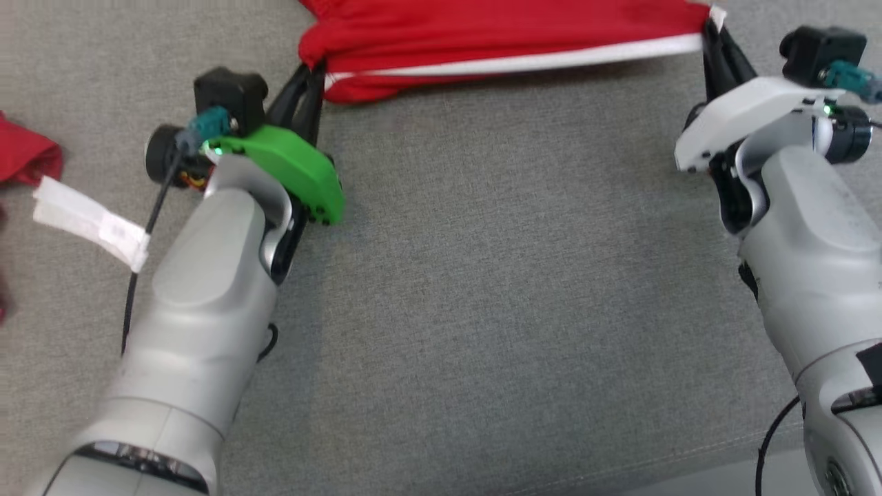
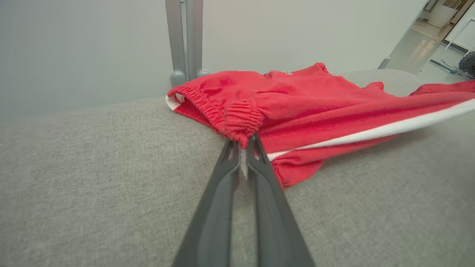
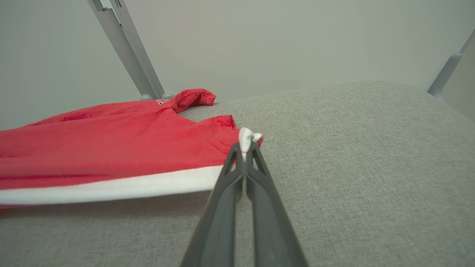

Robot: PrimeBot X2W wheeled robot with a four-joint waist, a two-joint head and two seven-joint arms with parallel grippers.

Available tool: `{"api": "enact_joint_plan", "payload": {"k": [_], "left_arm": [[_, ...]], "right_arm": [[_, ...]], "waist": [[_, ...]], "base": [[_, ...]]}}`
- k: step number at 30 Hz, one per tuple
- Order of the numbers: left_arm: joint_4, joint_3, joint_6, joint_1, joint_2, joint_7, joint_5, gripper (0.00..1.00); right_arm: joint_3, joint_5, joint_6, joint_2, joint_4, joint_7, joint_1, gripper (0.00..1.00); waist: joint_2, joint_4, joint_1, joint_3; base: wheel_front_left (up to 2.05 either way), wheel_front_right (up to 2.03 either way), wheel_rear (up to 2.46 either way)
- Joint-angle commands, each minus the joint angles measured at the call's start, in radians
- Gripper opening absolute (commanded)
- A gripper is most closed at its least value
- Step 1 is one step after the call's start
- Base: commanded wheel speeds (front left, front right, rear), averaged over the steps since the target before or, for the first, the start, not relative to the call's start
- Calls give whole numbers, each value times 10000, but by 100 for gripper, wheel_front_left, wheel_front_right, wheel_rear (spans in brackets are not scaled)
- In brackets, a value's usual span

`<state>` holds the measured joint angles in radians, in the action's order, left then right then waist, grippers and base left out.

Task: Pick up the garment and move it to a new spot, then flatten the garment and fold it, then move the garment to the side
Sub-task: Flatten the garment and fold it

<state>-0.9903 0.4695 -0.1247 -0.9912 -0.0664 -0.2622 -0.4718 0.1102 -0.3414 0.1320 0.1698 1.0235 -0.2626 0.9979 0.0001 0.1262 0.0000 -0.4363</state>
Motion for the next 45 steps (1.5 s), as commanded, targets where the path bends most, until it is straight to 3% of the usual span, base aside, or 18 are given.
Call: {"api": "enact_joint_plan", "payload": {"k": [1,12,26,36,45], "left_arm": [[144,59,-9,516,-227,-35,158,0],[1413,1005,-35,3359,-779,-23,329,0],[3253,1364,-31,6574,-1204,-22,181,0],[4283,1872,-30,8087,-1515,-16,264,0],[5579,2088,155,8770,-1880,482,161,0]], "right_arm": [[213,-190,-23,233,123,-31,-407,0],[2255,-1625,-28,1018,272,323,-2064,0],[4358,-3771,-34,2744,-1391,1831,-4535,0],[4811,-5019,-36,4271,-3455,3411,-6185,0],[4383,-5390,-34,5338,-5392,5008,-7202,0]], "waist": [[-1,-206,0,843],[-1,-280,0,2610],[-1,-591,0,4751],[-1,-834,0,5360],[-1,-1152,0,5178]], "base": [[0,0,0],[0,0,0],[0,0,0],[0,0,0],[0,0,0]]}}
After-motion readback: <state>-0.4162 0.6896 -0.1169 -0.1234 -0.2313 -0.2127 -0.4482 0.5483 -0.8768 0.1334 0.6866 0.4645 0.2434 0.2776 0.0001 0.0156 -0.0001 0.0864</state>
